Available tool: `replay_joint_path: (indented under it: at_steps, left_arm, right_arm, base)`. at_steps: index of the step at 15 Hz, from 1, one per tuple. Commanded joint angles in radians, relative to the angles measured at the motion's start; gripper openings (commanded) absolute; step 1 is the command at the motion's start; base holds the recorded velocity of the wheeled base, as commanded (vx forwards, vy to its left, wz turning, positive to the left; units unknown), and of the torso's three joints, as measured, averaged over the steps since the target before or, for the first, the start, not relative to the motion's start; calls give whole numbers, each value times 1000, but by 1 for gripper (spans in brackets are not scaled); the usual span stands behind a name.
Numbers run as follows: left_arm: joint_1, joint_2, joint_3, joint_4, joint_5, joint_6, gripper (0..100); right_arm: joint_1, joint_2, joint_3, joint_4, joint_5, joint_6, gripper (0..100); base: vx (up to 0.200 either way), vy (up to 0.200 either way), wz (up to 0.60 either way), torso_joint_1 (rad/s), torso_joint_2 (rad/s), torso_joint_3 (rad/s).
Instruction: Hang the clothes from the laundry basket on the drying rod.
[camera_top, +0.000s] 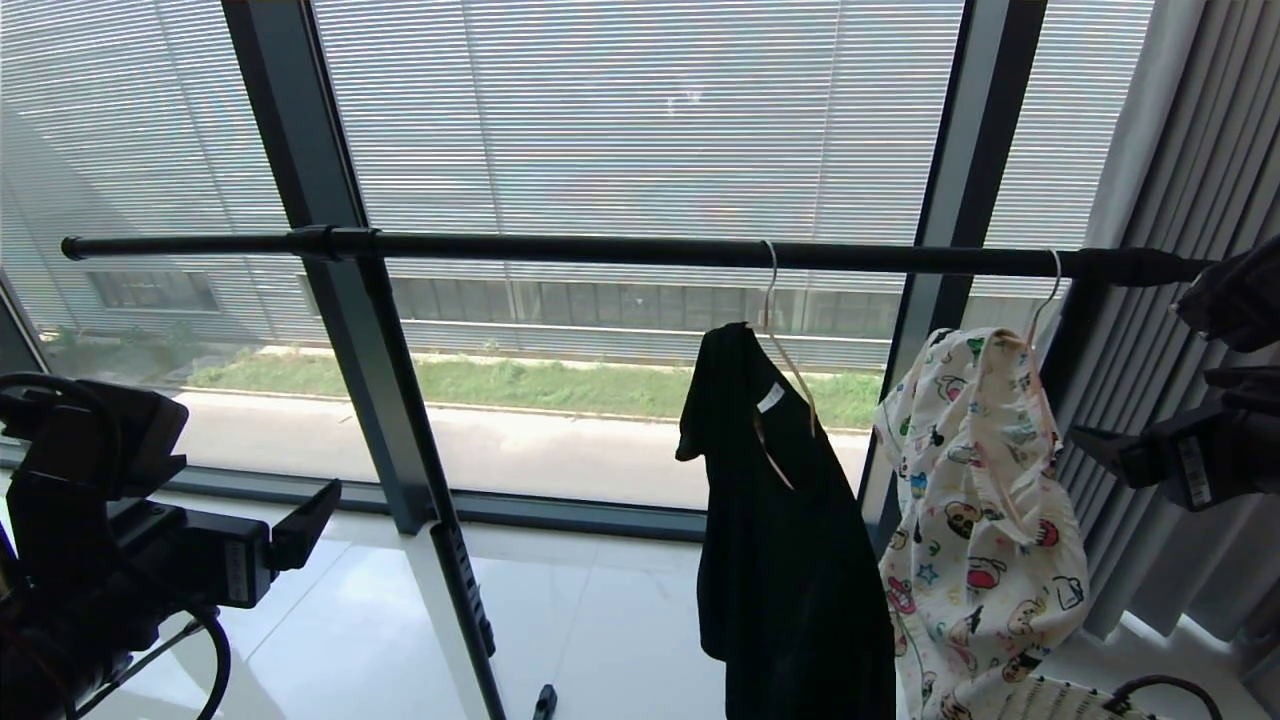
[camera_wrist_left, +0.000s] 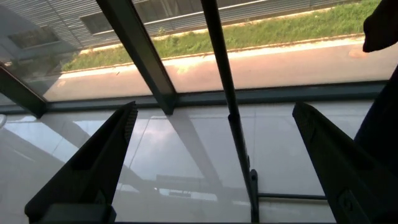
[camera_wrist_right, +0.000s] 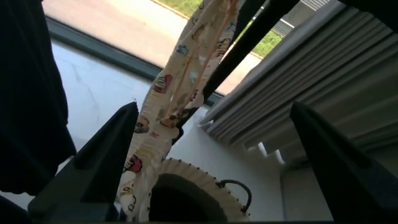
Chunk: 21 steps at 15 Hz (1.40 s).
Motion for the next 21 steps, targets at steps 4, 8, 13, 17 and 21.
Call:
replay_joint_path:
  at_steps: [4, 8, 13, 17, 21]
  left_arm:
    - [1, -1, 0, -8, 2, 1, 100]
    - [4, -2, -2, -8, 2, 1, 100]
    - [5, -1, -4, -8, 2, 1, 100]
    - [5, 1, -2, -8, 2, 1, 100]
    - [7, -4, 0, -11, 4, -2, 100]
  right_arm:
    - [-32, -36, 5, -2, 0, -2, 100]
    - [-58, -41, 11, -2, 0, -7, 100]
    - [-95, -50, 11, -17, 0, -8, 100]
    - [-113, -62, 11, -16, 0, -8, 100]
    - [-142, -71, 14, -16, 0, -5, 100]
  base:
    - [-200, 0, 0, 3, 2, 1]
    - [-200, 0, 0, 4, 4, 2]
    - [-200, 0, 0, 3, 2, 2]
    - [-50, 0, 0, -31, 62, 35]
    - [0, 0, 0, -184, 443, 239]
